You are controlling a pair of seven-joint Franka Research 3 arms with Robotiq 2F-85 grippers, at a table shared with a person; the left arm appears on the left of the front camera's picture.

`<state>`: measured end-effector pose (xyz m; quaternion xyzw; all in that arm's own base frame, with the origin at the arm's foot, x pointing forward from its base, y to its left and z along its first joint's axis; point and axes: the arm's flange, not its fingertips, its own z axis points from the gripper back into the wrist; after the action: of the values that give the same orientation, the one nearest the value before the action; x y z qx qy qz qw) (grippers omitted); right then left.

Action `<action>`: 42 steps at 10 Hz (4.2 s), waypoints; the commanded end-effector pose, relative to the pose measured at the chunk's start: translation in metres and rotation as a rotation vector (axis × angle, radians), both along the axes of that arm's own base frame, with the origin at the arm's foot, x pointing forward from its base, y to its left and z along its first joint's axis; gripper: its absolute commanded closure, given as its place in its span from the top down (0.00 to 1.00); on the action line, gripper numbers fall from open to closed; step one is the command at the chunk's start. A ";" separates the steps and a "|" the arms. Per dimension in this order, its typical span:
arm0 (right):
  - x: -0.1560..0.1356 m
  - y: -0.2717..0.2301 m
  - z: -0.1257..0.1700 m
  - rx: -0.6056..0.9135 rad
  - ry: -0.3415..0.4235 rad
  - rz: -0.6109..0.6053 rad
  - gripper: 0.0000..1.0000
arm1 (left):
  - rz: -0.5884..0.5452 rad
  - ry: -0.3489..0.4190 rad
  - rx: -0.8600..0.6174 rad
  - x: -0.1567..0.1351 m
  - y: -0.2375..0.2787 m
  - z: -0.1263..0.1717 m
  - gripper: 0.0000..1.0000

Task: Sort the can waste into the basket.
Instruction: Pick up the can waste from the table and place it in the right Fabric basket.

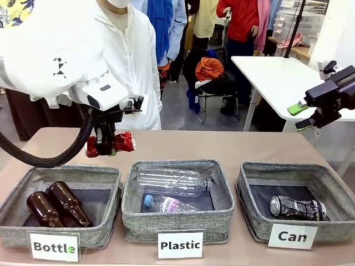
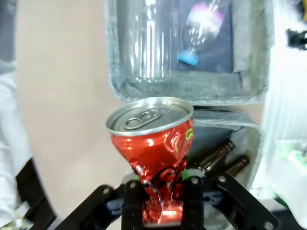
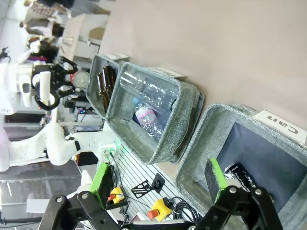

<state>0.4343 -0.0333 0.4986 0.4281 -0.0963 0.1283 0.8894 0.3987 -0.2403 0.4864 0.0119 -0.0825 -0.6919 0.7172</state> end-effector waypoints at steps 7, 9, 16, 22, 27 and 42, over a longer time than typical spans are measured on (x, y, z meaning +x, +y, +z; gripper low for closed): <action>-0.055 -0.095 0.037 -0.186 0.091 -0.189 1.00 | -0.033 -0.195 -0.110 0.053 -0.175 0.040 0.22; -0.095 -0.163 0.049 -0.140 0.077 -0.388 1.00 | -0.169 -0.211 -0.081 0.072 -0.292 0.051 0.22; -0.140 -0.226 0.040 -0.156 0.054 -0.501 1.00 | -0.687 -0.009 -0.093 0.001 -0.521 -0.017 0.22; -0.140 -0.226 0.040 -0.156 0.054 -0.501 1.00 | -0.670 -0.130 0.040 -0.006 -0.540 -0.041 0.79; -0.140 -0.226 0.040 -0.156 0.054 -0.501 1.00 | -0.659 -0.089 -0.026 0.006 -0.524 -0.035 1.00; -0.058 -0.109 0.022 -0.284 0.088 -0.192 1.00 | -0.088 0.781 0.042 0.007 -0.242 -0.007 1.00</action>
<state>0.3705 -0.1510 0.5220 0.3089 -0.0890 0.0247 0.9466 0.4449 -0.5447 0.4774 -0.2304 0.2117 -0.6934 0.6491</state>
